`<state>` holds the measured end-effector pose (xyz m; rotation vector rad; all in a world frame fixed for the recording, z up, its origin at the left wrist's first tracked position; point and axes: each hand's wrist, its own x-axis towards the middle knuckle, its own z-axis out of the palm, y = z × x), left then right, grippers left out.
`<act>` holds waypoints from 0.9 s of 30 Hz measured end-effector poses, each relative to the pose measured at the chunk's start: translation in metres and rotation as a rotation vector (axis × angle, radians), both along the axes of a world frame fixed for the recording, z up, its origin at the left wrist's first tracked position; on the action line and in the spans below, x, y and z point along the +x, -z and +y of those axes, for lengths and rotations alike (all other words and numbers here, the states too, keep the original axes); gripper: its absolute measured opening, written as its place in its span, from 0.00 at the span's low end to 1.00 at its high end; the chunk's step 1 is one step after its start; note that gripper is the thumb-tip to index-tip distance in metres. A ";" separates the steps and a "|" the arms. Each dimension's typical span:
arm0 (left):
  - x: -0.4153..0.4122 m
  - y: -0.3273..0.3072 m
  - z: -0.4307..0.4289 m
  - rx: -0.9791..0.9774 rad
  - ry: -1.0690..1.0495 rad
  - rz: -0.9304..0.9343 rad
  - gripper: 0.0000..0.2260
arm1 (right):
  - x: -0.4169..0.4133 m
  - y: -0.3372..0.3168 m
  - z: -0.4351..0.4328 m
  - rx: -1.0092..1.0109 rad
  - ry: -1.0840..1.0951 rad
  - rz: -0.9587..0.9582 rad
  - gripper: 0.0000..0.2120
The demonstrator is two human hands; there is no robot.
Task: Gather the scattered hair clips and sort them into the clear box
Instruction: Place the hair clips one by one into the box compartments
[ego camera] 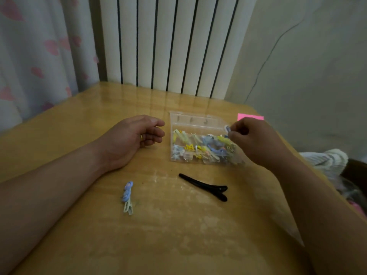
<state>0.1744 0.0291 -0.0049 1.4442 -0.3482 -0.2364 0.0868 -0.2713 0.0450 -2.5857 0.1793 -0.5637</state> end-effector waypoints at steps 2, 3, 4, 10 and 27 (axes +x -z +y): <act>0.000 0.000 0.000 0.002 0.001 -0.005 0.13 | 0.000 0.005 0.004 -0.013 -0.016 0.045 0.04; -0.001 -0.001 0.000 0.005 0.002 -0.006 0.13 | 0.000 0.006 0.008 -0.008 -0.026 0.052 0.05; -0.001 -0.001 -0.001 0.008 0.002 -0.005 0.13 | 0.000 0.007 0.012 -0.003 -0.034 0.056 0.05; -0.001 -0.001 -0.002 0.019 0.001 -0.013 0.13 | 0.007 0.012 0.034 -0.044 -0.062 0.079 0.03; -0.005 -0.004 0.000 -0.019 0.003 0.039 0.14 | -0.029 0.012 0.116 -0.214 -0.651 0.009 0.11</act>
